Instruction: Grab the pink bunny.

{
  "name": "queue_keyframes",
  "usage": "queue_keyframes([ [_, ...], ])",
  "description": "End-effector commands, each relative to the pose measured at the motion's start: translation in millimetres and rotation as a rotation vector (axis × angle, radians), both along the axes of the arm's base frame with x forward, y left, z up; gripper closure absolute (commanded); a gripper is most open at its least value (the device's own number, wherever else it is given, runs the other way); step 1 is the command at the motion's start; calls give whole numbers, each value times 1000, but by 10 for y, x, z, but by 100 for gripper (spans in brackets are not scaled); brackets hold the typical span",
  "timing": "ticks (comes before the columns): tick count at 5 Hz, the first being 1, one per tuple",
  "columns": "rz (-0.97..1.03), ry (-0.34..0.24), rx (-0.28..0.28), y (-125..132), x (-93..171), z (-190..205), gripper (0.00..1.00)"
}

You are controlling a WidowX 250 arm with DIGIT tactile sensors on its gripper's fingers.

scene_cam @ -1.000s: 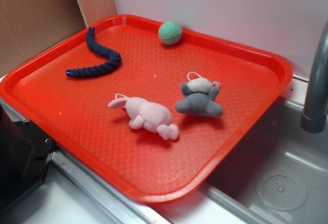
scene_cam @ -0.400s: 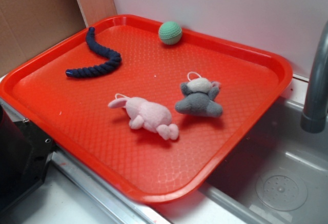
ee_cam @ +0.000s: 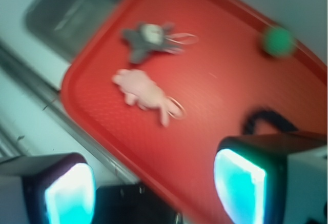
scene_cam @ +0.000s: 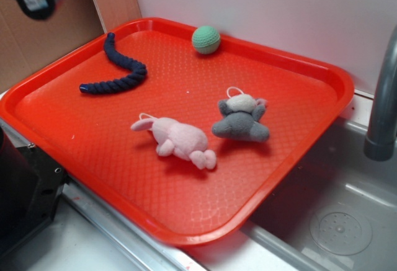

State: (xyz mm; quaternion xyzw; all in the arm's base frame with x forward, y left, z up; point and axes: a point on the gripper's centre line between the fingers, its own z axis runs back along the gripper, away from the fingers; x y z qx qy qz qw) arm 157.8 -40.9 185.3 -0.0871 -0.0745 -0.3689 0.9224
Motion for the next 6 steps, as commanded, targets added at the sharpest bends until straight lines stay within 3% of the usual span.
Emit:
queue_keyframes([
  [1,-429,-85,7,-256,334,-413,0],
  [2,-557,-114,26,-360,424,-642,0],
  [3,-620,-103,33,-432,423,-879,0],
  [6,-766,19,104,-533,299,-1629,0],
])
